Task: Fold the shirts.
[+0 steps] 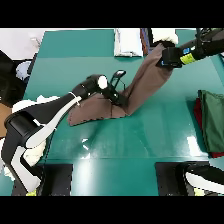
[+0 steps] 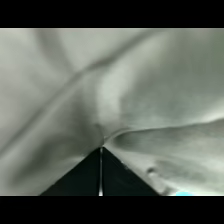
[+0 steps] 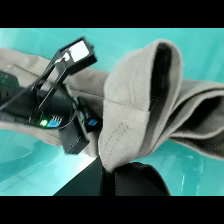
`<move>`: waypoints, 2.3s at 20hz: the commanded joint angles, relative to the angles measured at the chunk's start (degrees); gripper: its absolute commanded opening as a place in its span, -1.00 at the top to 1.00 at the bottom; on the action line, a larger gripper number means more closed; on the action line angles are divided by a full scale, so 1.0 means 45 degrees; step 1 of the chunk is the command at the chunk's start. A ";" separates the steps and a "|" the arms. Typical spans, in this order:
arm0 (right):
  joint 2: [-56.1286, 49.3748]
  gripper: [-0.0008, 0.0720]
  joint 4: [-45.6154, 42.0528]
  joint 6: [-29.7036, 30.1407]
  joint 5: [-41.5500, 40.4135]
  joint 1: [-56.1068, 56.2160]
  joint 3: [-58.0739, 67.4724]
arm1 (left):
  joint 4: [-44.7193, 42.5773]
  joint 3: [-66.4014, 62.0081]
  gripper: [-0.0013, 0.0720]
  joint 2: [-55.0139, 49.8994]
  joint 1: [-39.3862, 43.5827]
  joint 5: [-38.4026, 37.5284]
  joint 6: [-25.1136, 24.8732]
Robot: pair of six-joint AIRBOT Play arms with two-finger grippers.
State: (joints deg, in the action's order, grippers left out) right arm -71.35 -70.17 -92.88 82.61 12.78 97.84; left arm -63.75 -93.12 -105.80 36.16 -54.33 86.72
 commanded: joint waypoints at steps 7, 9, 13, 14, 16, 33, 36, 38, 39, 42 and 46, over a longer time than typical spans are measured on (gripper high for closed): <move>-0.1064 0.92 0.0058 -0.1452 -0.2764 0.3181 0.0073 | -0.3565 -0.0860 0.90 0.4420 -0.3745 -0.1617 0.0384; -0.1870 0.92 0.0058 -0.1734 -0.3847 0.4333 0.0073 | -0.4367 -0.0860 0.89 0.5615 -0.4716 -0.1996 0.0374; -0.4075 0.92 0.0908 -0.1783 -0.6839 0.6751 0.0073 | -0.4993 -0.0860 0.89 0.7519 -0.6144 -0.2356 0.0287; -0.4682 0.91 0.1511 -0.1520 -0.7665 0.7223 0.0073 | -0.5119 -0.0860 0.89 0.7873 -0.6305 -0.2404 0.0287; -0.5916 0.48 0.2841 -0.0019 -0.9389 0.8068 0.0078 | -0.5348 -0.0860 0.89 0.8272 -0.6324 -0.2453 0.0277; -0.2594 -0.94 -0.1302 -0.1467 -0.3070 0.1729 -0.5119 | -0.3808 -0.0738 0.89 0.8315 -0.6188 -0.3259 -0.0049; -0.3332 -0.93 -0.0389 -0.1792 -0.3691 0.1700 -0.5299 | -0.3789 -0.0738 0.90 0.8291 -0.6188 -0.3283 -0.0053; -0.3915 -0.93 0.0991 -0.1783 -0.4498 0.1744 -0.5299 | -0.3789 -0.0738 0.89 0.8291 -0.6188 -0.3313 -0.0053; -0.4187 -0.93 0.1428 -0.1783 -0.4964 0.1846 -0.5294 | -0.3789 -0.0738 0.89 0.8291 -0.6188 -0.3371 -0.0053; -0.4838 -0.93 0.2069 -0.1773 -0.5795 0.2361 -0.5255 | -0.3789 -0.0738 0.89 0.8291 -0.6193 -0.3478 -0.0063; -0.6295 -0.87 0.1894 -0.1681 -0.4964 0.3055 -0.3900 | -0.3789 -0.0738 0.89 0.8291 -0.6193 -0.3497 -0.0068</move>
State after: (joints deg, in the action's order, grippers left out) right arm -95.74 -62.83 -100.60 59.22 24.67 77.06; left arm -80.88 -96.47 -68.45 8.32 -69.87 86.48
